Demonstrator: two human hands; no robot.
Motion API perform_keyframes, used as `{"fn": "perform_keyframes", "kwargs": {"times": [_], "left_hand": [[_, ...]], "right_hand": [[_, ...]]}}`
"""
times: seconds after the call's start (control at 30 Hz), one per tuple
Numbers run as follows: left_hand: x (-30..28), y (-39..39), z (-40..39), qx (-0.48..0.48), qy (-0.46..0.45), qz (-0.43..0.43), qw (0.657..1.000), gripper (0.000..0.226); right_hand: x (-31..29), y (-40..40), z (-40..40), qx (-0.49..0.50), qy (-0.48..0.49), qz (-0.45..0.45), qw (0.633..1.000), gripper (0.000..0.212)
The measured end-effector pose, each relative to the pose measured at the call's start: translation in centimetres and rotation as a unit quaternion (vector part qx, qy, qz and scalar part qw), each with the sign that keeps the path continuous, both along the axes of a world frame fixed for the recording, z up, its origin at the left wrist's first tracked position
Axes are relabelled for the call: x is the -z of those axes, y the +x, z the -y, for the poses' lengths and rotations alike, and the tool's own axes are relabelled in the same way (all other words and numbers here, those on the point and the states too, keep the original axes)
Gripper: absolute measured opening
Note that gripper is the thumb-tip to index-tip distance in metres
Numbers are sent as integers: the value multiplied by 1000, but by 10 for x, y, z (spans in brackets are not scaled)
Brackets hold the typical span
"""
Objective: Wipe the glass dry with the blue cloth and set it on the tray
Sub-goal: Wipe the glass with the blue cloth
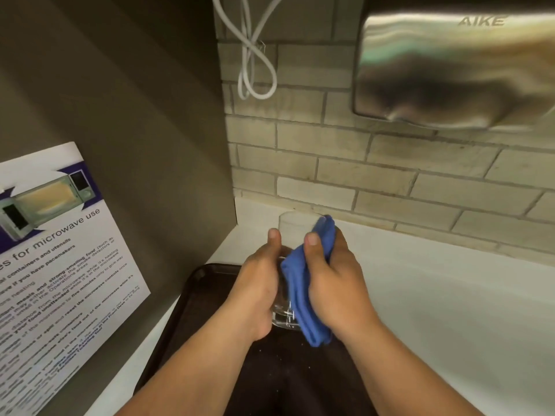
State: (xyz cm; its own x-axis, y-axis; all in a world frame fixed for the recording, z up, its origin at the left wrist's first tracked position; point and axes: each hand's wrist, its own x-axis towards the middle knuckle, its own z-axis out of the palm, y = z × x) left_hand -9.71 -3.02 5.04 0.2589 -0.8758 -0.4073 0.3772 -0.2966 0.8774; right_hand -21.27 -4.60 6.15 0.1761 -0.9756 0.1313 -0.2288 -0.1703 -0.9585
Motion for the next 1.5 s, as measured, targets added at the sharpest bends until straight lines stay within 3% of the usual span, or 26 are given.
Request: {"fn": "perform_keyframes", "kwargs": {"times": [0.1, 0.17, 0.27, 0.37, 0.43, 0.53, 0.63, 0.67, 0.73, 0.83, 0.93, 1.0, 1.13, 1.27, 1.37, 1.43, 1.5], "left_hand": [[-3, -10, -10, 45, -20, -17, 999, 67], [-2, -13, -13, 58, -49, -52, 996, 68], [-1, -12, -14, 49, -45, -98, 993, 70], [-2, -8, -13, 49, -20, -149, 987, 87], [-3, -3, -9, 25, -16, -161, 986, 92], [-6, 4, 0, -29, -5, -113, 993, 85], [1, 9, 1, -4, -6, -60, 998, 82], [1, 9, -1, 19, -16, -80, 997, 80], [2, 11, -6, 60, -36, -121, 990, 80], [-5, 11, -9, 86, -51, -115, 988, 85], [-10, 5, -6, 40, -19, -3, 999, 73], [-7, 1, -7, 13, -12, 4, 1000, 70], [-8, -7, -12, 44, -47, -33, 997, 72], [-3, 0, -6, 51, -27, -144, 988, 84], [1, 6, 1, 29, 9, -169, 985, 89], [6, 6, 6, 9, 19, -127, 992, 84], [10, 6, 5, -6, 8, -81, 997, 79]], "right_hand": [[7, 3, -8, -12, -80, -54, 995, 56], [9, 2, -4, -15, -92, -65, 994, 53], [0, -4, 8, -23, -20, -31, 999, 38], [-1, -12, 17, -43, 81, 20, 996, 44], [4, -17, 7, -76, 99, 26, 992, 50], [15, -13, -21, -131, 5, -85, 988, 43], [10, 0, -28, -119, -82, -181, 973, 76], [6, 3, -22, -105, -98, -173, 974, 77], [-6, 3, -6, -72, -61, -68, 993, 65], [-11, -2, 14, -54, 39, 61, 996, 80], [-4, 2, 9, -24, -9, 30, 999, 66], [-2, 4, 7, -17, -33, 12, 999, 63], [-4, 4, 16, -13, -21, 13, 1000, 54], [-1, -5, 18, -31, 140, 105, 984, 67], [12, -14, -1, -78, 99, 2, 992, 67], [20, -11, -19, -111, 15, -105, 988, 58], [20, -5, -27, -114, -52, -172, 977, 70]]}}
